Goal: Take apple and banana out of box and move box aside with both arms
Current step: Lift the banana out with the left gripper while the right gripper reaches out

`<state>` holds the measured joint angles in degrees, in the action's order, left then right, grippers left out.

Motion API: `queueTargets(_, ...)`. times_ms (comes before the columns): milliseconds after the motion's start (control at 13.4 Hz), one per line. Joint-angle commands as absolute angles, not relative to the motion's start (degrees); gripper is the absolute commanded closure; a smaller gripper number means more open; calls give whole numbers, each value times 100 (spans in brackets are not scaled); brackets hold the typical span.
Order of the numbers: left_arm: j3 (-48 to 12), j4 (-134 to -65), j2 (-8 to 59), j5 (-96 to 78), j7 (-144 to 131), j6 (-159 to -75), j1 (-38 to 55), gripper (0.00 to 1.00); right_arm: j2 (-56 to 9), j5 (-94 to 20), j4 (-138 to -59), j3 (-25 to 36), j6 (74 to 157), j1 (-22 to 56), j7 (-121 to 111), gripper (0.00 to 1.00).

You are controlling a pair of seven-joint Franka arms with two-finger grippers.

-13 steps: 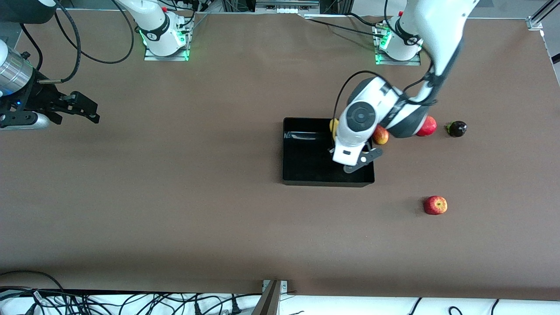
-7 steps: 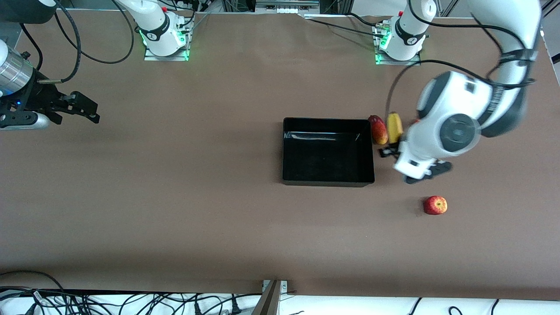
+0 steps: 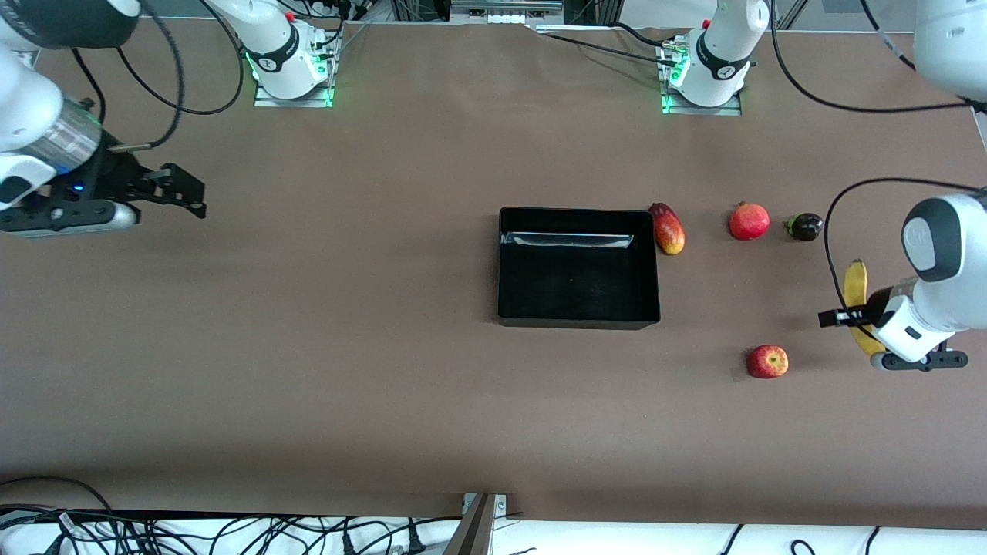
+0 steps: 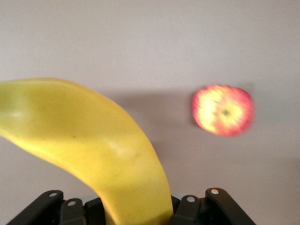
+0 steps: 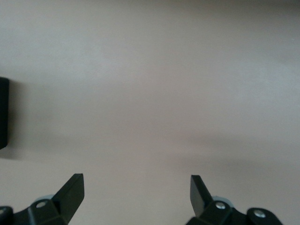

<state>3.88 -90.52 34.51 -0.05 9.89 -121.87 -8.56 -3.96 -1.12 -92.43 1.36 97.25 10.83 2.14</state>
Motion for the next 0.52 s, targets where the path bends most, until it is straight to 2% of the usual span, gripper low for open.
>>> queueTargets(0, 457, -8956, 3989, -211, 1345, -12970, -773, 100, -798, -62, -9167, 149, 9511, 1335, 97, 0)
queueTargets(298, 457, -8930, 4245, -220, 1266, -13289, -756, 100, -870, -141, -9149, 149, 9387, 1678, 263, 0)
queueTargets(373, 457, -8938, 4315, -211, 1257, -13393, -756, 91, -879, -149, -9149, 149, 9404, 1827, 281, 0)
queueTargets(447, 457, -8965, 4376, -211, 1248, -13595, -747, 88, -975, -271, -9141, 149, 9448, 1933, 464, 0)
